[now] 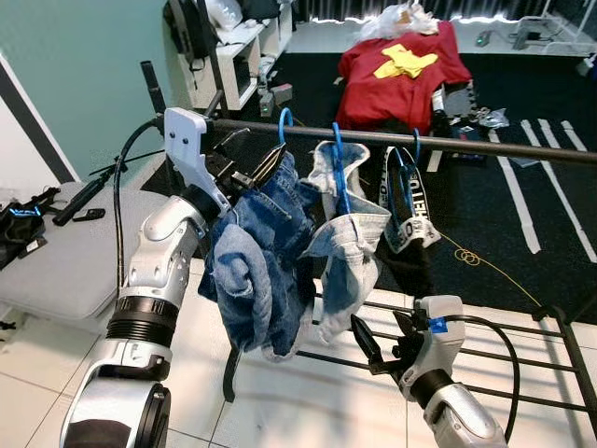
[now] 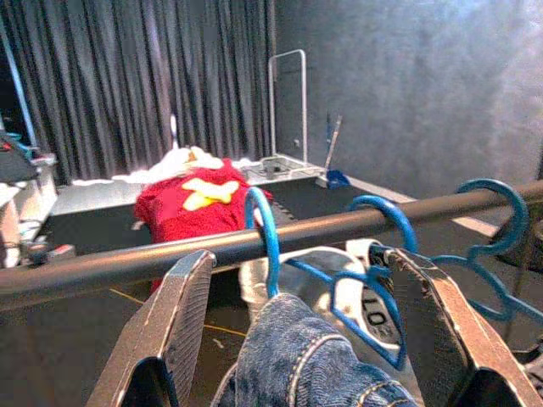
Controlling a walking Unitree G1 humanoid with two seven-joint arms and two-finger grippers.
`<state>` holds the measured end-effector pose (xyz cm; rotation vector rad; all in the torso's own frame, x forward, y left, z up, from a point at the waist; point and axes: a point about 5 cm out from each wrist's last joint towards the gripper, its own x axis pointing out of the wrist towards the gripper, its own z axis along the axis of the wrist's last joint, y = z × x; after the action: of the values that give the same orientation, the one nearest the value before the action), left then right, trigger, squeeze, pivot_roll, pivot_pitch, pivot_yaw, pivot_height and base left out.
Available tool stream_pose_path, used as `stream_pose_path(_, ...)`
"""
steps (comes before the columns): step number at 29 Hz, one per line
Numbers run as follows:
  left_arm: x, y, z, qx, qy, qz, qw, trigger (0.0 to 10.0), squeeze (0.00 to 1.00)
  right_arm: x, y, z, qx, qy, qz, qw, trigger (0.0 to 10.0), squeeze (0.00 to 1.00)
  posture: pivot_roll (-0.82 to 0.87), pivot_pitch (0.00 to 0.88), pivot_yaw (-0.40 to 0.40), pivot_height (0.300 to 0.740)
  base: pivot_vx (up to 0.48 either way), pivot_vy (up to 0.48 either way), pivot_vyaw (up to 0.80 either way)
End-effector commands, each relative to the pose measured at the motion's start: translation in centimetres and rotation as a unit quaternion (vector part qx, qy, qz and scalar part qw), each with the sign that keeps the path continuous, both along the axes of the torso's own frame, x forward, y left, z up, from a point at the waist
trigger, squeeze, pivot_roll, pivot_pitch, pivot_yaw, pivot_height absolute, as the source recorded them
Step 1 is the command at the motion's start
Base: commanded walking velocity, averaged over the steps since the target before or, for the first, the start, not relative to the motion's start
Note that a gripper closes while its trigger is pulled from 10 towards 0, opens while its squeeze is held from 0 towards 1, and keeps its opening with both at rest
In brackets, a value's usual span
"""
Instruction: Hang hanger
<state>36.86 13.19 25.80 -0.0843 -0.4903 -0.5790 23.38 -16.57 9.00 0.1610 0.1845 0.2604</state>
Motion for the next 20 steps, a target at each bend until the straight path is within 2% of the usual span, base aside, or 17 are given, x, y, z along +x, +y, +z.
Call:
stream_pose_path(1,0.2,0.7,0.8,-0.016,-0.013,0.029,0.999,10.0,0.00,-0.2,0.1,-0.3,0.001,0.007,0.000,1.000,10.0,0.00,-0.11,0.075,0.081,0.740,0.000,0.000,0.00)
stream_pose_path(5,0.3,0.4,0.1,-0.002,-0.001,0.028,1.000,10.0,0.00,-0.2,0.1,-0.3,0.001,0.008,0.001,1.000,10.0,0.00,-0.11,0.075,0.082,0.740,0.000,0.000,0.00)
stream_pose_path(6,0.3,-0.1,-1.0,0.027,0.014,0.022,0.999,10.0,0.00,-0.2,0.1,-0.3,0.000,0.008,0.001,1.000,10.0,0.00,-0.11,0.075,0.085,0.740,0.000,0.000,0.00)
stream_pose_path(7,0.3,-0.1,-1.0,0.027,0.014,0.022,0.999,10.0,0.00,-0.2,0.1,-0.3,0.000,0.008,0.001,1.000,10.0,0.00,-0.11,0.075,0.085,0.740,0.000,0.000,0.00)
stream_pose_path(8,0.2,-0.6,-2.2,0.062,0.032,0.013,0.997,10.0,0.00,-0.2,0.1,-0.3,0.000,0.009,0.001,1.000,10.0,0.00,-0.11,0.074,0.087,0.740,0.000,0.000,0.00)
stream_pose_path(9,0.2,-0.6,-2.2,0.062,0.032,0.013,0.997,10.0,0.00,-0.2,0.1,-0.3,0.000,0.009,0.001,1.000,10.0,0.00,-0.11,0.074,0.087,0.740,0.000,0.000,0.00)
stream_pose_path(10,0.1,-1.2,-3.5,0.102,0.048,0.001,0.994,10.0,0.00,-0.2,0.1,-0.4,0.000,0.009,0.000,1.000,10.0,0.00,-0.11,0.073,0.089,0.740,0.000,0.000,0.00)
stream_pose_path(12,0.1,-1.2,-3.5,0.102,0.048,0.001,0.994,10.0,0.00,-0.2,0.1,-0.4,0.000,0.009,0.000,1.000,10.0,0.00,-0.11,0.073,0.089,0.740,0.000,0.000,0.00)
stream_pose_path(13,-0.1,-1.8,-4.7,0.145,0.060,-0.013,0.987,10.0,0.00,-0.1,0.1,-0.4,0.000,0.009,0.000,1.000,10.0,0.00,-0.11,0.072,0.089,0.740,0.000,0.000,0.00)
stream_pose_path(18,-0.1,-1.8,-4.7,0.145,0.060,-0.013,0.987,10.0,0.00,-0.1,0.1,-0.4,0.000,0.009,0.000,1.000,10.0,0.00,-0.11,0.072,0.089,0.740,0.000,0.000,0.00)
stream_pose_path(19,-0.4,-2.4,-6.1,0.192,0.076,-0.027,0.978,10.0,0.00,-0.1,0.2,-0.4,0.001,0.008,0.000,1.000,10.0,0.00,-0.10,0.071,0.090,0.740,0.000,0.000,0.00)
stream_pose_path(20,-0.4,-2.4,-6.1,0.192,0.076,-0.027,0.978,10.0,0.00,-0.1,0.2,-0.4,0.001,0.008,0.000,1.000,10.0,0.00,-0.10,0.071,0.090,0.740,0.000,0.000,0.00)
